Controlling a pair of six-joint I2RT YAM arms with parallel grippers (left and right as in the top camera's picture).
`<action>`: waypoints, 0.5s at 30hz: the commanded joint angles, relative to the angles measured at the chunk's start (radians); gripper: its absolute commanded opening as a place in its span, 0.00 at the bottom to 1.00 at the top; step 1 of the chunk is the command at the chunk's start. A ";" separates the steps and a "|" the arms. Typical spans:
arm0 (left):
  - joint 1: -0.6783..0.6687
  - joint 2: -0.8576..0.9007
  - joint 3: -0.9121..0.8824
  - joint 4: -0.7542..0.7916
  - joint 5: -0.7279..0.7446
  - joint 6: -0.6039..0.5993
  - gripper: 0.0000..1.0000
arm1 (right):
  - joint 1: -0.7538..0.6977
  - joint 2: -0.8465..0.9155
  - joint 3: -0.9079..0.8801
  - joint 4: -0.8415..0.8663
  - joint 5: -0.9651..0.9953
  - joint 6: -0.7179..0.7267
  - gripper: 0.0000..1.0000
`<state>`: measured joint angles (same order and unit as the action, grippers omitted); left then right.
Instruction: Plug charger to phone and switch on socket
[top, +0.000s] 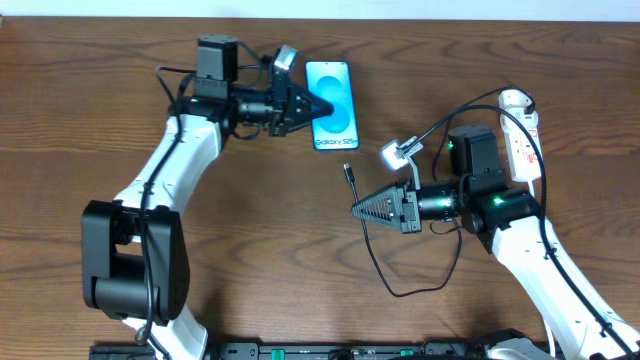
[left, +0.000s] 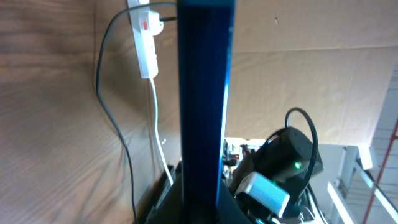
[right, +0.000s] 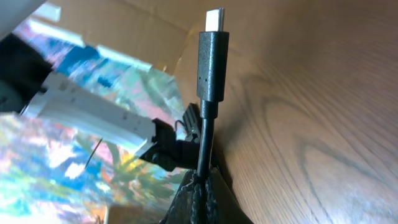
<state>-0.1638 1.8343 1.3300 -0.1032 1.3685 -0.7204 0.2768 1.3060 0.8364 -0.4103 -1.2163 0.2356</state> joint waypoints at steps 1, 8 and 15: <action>-0.014 -0.020 0.013 0.063 -0.019 -0.079 0.07 | 0.006 -0.009 0.001 0.003 0.073 0.108 0.01; -0.014 -0.020 0.013 0.164 -0.019 -0.136 0.07 | 0.006 -0.009 0.001 0.078 0.089 0.264 0.01; -0.014 -0.020 0.013 0.166 -0.019 -0.142 0.07 | 0.006 -0.005 -0.001 0.130 0.089 0.293 0.01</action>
<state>-0.1837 1.8343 1.3300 0.0528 1.3315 -0.8505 0.2764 1.3060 0.8360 -0.2867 -1.1244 0.4866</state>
